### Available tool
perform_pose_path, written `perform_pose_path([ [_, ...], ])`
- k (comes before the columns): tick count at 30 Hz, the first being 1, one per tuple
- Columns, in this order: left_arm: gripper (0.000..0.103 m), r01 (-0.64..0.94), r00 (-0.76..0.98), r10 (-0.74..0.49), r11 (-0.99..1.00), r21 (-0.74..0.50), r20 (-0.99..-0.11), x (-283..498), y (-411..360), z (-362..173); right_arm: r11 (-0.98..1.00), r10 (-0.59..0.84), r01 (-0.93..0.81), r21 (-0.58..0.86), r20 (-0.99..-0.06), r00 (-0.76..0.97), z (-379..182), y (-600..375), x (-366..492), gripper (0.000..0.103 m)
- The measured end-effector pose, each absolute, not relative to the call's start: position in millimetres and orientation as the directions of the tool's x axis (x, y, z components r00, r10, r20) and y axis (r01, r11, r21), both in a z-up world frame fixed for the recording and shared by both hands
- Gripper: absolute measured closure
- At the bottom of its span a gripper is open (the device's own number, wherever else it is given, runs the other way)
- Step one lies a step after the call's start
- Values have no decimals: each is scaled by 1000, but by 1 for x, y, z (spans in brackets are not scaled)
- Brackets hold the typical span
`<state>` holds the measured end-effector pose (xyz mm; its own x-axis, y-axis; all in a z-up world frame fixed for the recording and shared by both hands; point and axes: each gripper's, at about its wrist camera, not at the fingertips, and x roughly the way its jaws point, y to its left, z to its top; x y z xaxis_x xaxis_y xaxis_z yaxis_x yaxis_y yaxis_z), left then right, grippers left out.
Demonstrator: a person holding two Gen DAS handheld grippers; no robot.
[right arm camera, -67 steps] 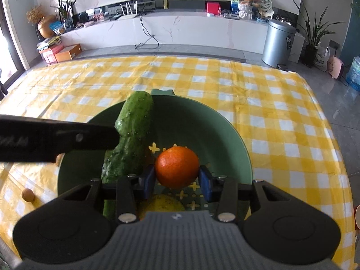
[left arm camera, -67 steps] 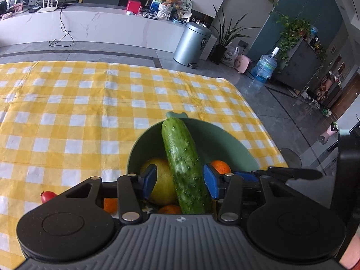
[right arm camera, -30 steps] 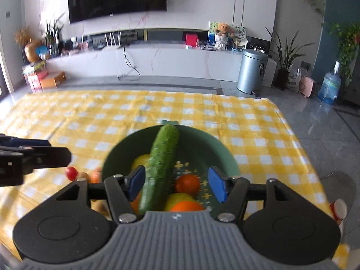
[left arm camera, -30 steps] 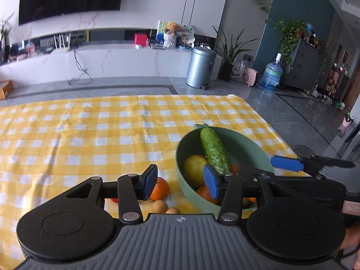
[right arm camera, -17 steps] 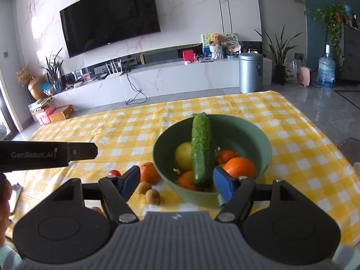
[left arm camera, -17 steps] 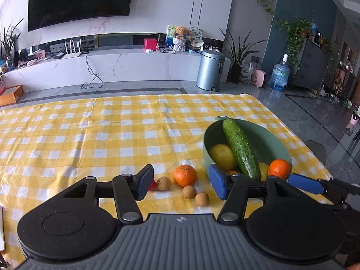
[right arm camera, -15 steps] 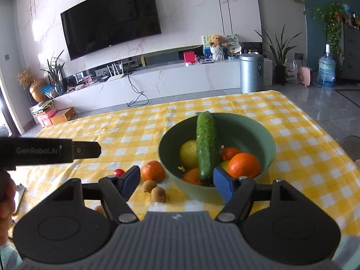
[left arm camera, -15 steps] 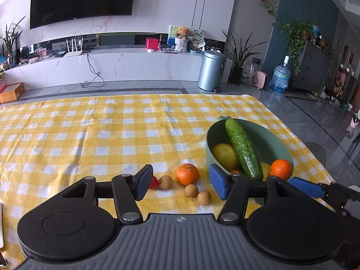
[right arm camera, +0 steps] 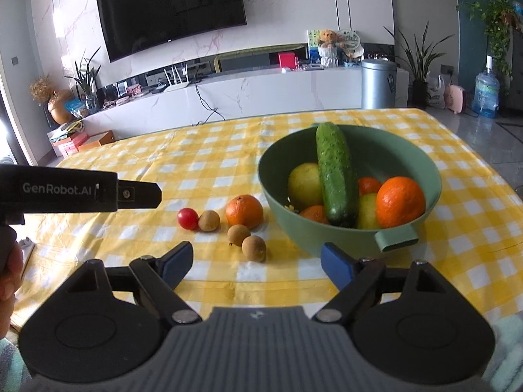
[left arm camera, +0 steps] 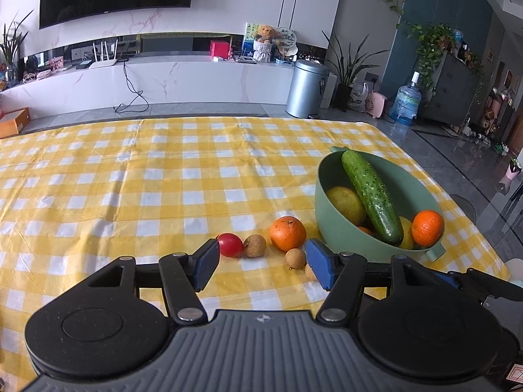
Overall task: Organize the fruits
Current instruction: 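Withdraw both tools from the colander toward the small brown fruits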
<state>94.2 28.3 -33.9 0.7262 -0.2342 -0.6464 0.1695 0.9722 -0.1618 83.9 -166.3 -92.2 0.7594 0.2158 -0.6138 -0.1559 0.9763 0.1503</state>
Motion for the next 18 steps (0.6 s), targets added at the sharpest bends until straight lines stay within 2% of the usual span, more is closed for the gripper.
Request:
perform_pose_path([
  [6,37,177,709,-246,969,-170,-661,101,36,-46,975,222,-162,152,-632,743,-102,-158,95,21],
  [9,41,175,697,-259,966,-191,-669,103,40,-52,975,220,-170,140,-632,743,-106,-153,100,24],
  [11,43,169,693,-261,965,-201,-672,104,43,-56,976,214,-180,119,-634,743,-109,-149,102,30],
  [14,47,164,684,-269,963,-216,-678,106,47,-61,978,203,-185,95,-635,746,-113,-146,105,32],
  [17,55,153,673,-281,958,-243,-684,108,54,-68,979,198,-182,93,-643,740,-116,-147,108,43],
  [18,57,150,667,-285,956,-251,-688,109,56,-70,979,198,-179,96,-647,736,-118,-147,109,43],
])
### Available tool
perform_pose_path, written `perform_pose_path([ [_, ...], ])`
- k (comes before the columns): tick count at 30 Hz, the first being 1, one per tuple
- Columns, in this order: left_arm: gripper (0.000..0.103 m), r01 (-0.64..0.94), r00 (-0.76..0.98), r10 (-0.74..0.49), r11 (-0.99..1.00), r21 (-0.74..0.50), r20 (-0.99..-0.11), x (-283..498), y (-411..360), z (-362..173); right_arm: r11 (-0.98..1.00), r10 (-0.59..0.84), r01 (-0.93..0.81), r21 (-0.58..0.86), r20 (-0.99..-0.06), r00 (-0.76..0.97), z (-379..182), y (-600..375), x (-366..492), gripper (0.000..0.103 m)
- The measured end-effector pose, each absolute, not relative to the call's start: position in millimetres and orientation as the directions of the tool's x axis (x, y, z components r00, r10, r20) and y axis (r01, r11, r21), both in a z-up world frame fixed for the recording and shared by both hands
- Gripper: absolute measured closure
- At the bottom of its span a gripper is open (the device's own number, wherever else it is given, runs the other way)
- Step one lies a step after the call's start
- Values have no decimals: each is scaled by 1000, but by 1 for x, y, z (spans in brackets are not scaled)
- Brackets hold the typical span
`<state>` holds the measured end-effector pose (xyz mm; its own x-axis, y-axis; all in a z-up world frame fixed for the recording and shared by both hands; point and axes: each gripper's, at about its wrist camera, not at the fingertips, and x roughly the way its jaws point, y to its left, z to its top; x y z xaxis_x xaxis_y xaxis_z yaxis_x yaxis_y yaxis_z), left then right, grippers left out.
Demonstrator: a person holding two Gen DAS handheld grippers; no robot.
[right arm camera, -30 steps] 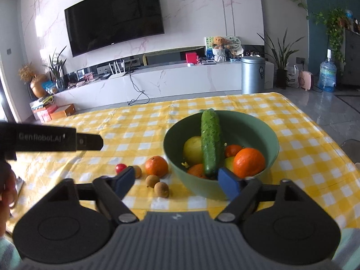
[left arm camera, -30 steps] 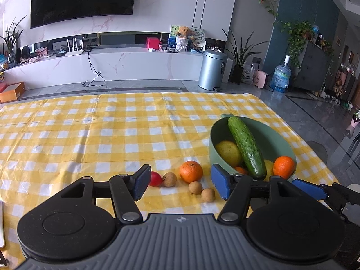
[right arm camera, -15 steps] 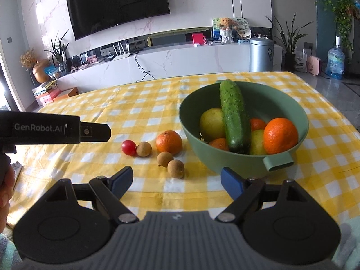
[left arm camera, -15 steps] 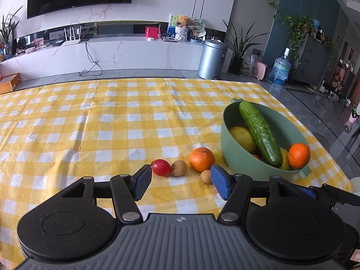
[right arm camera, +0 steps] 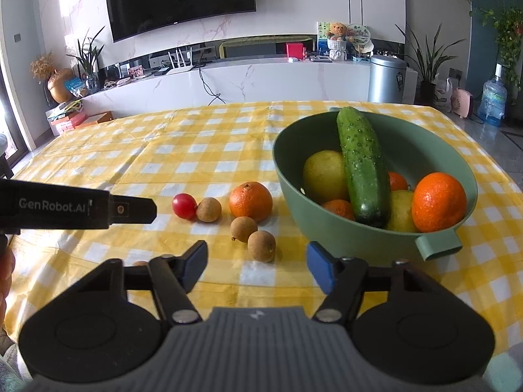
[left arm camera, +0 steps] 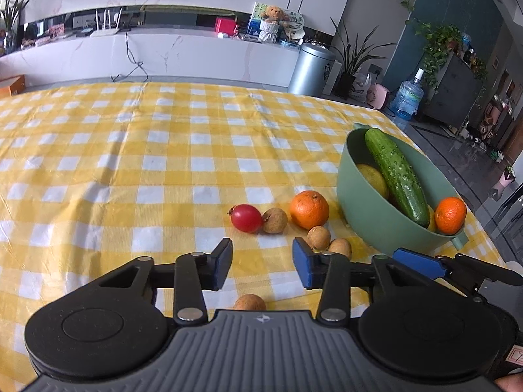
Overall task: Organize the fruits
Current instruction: 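Withdraw both tools from the colander toward the small brown fruits, then close the left tool on a brown kiwi while the right tool grasps another kiwi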
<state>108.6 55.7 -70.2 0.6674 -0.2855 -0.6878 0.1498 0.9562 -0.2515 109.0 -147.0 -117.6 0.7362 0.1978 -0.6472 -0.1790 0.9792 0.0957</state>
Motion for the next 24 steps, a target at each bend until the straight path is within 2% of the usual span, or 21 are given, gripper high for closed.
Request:
perform_pose_path([
  [3,57,142,653,-289,955,-261,-701,110,56,-77,979,198,-175,101,-653,731,-120,-147,112,45],
  [5,58,139,636,-284,957,-256,-718,111,55,-79,978,204,-179,107,-659,724,-123,-146,115,50],
  [16,58,167,544,-280,960,-225,-791,107,45,-93,977,215,-158,146,-681,700,-134,-149,127,64],
  [24,70,163,519,-238,970,-179,-821,105,40,-96,978,210,-145,153,-682,701,-138,-149,133,67],
])
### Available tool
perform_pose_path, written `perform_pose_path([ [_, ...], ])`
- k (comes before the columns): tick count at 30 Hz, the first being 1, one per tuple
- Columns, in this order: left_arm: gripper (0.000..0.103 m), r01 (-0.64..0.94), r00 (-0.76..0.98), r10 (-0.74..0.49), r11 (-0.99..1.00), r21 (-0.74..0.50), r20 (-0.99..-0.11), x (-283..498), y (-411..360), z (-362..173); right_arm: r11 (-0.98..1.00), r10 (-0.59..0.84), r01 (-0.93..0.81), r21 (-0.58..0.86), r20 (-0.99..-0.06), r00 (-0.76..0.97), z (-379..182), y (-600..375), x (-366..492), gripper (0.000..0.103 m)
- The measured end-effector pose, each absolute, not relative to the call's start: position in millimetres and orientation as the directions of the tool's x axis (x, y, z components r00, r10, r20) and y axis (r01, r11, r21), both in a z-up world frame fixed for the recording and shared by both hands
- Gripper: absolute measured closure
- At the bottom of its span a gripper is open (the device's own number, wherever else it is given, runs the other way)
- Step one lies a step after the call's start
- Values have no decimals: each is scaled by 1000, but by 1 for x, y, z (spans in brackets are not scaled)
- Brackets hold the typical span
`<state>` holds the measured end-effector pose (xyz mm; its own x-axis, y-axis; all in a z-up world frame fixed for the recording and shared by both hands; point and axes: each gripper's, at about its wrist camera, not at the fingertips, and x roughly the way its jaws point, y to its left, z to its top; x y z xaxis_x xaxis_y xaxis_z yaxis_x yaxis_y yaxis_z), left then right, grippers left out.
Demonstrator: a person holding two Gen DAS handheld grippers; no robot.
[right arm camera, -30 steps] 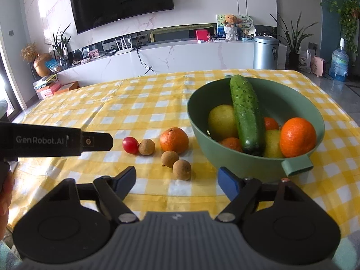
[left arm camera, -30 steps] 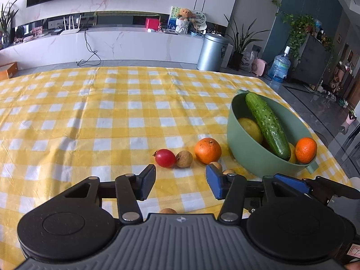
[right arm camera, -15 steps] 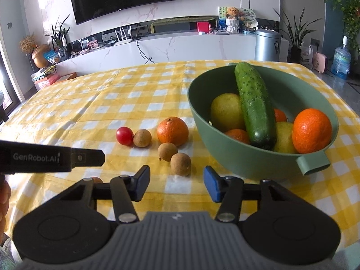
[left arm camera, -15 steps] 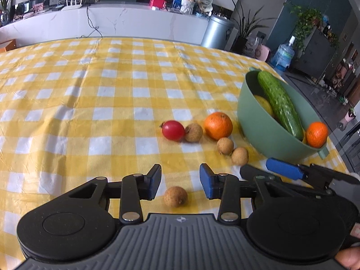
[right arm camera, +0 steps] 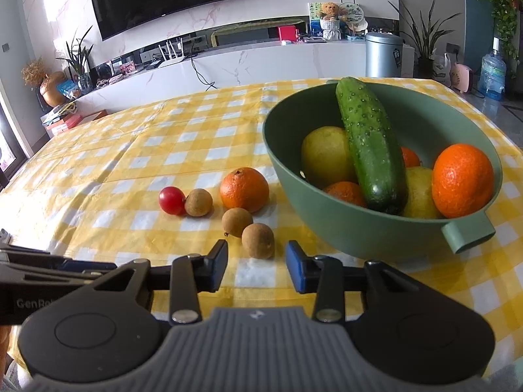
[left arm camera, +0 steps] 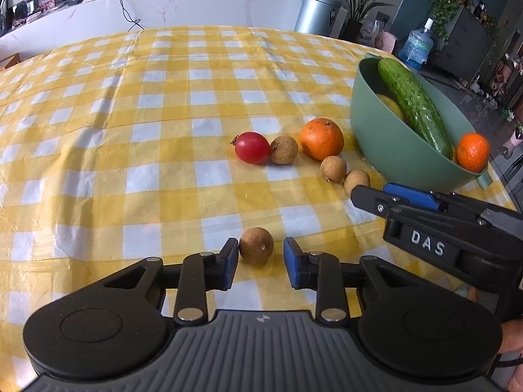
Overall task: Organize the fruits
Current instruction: 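Close the left tool on a brown kiwi while the right tool grasps another kiwi, then carry both kiwis into the green colander and open both tools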
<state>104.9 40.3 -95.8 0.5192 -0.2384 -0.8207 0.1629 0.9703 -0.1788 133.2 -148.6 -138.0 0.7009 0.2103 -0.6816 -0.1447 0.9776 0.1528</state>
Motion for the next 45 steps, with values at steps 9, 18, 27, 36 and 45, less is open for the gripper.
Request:
perform_pose_path([
  [9,78,164,525,-240,970,-180,-816,106,40,-98,980,198,-124,156,-688,698,-144,-144,145,75],
  [18,78,159,534,-244,969,-186,-810,106,40,-98,980,198,-117,162,-703,683,-150,-141,152,83],
  [27,78,155,548,-241,970,-186,-801,104,40,-96,978,206,-129,162,-696,687,-147,-141,148,83],
  [36,78,160,587,-273,962,-221,-762,98,46,-86,974,226,-150,170,-667,711,-139,-144,136,83],
  [45,78,181,643,-278,961,-211,-714,88,39,-66,968,253,-198,158,-611,750,-122,-146,113,83],
])
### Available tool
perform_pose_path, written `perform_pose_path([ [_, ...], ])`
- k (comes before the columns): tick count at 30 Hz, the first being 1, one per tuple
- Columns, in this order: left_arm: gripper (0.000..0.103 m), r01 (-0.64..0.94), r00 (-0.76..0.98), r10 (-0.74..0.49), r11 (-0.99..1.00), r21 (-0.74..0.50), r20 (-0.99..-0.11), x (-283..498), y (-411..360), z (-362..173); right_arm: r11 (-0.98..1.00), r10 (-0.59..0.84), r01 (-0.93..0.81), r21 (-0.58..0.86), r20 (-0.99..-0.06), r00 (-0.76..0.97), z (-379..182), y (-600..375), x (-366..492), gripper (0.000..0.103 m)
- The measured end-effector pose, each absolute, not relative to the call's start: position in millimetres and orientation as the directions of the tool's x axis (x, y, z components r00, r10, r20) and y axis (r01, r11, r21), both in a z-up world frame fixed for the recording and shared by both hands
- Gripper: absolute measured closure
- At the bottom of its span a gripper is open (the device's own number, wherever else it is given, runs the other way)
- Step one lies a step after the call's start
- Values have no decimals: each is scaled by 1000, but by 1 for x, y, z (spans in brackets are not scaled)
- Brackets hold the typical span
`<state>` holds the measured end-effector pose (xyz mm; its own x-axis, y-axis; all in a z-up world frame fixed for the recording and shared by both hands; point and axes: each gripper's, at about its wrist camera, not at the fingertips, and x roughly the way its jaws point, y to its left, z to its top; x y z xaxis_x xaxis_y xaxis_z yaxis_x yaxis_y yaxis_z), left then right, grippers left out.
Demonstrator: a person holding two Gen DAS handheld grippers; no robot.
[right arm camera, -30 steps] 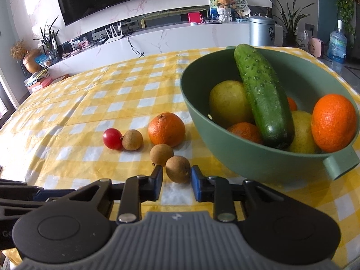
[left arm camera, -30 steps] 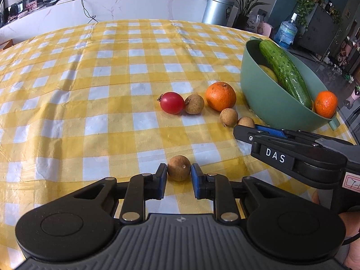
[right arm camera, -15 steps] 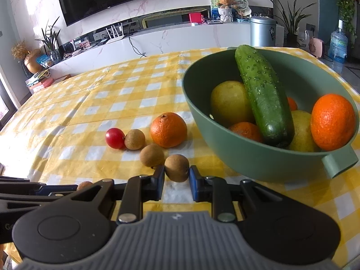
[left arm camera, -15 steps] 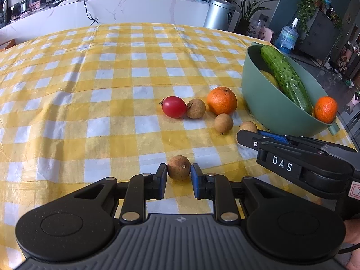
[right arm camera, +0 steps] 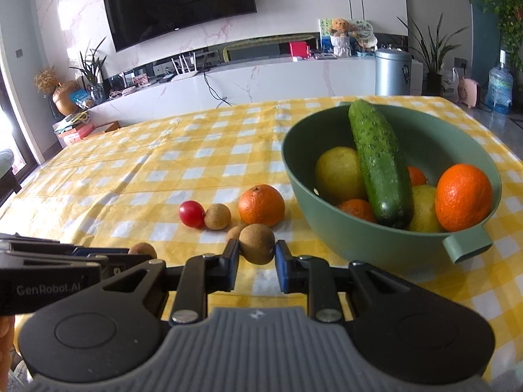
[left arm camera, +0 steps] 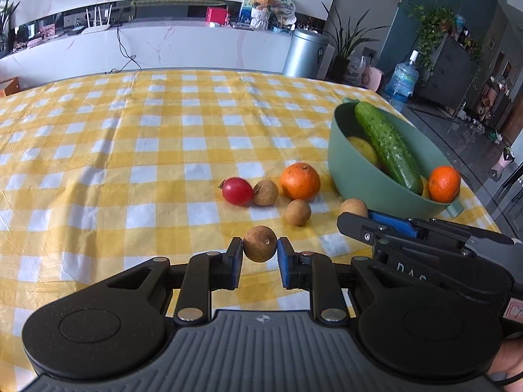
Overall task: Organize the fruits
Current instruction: 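Carry both kiwis into the green colander and open both tools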
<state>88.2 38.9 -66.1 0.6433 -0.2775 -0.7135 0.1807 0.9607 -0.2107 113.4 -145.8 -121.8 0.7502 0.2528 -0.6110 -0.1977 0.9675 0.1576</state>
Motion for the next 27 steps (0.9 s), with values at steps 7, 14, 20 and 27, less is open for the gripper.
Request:
perform_pose_path([
  [7,78,182,675,-284,959,-219,-681,81,31,-47,965,262,-214,151,-564,783,-105,-156,94,83],
  [14,78,211,695,-313,950,-232,-648,76,15,-28,967,255,-207,150,-523,813,-83,-174,78,83],
  [20,78,264,700,-346,938,-223,-625,80,-10,-12,972,233,-185,145,-501,834,-61,-198,71,83],
  [27,78,333,692,-395,917,-218,-604,93,-46,3,979,204,-163,125,-488,848,-40,-233,74,83],
])
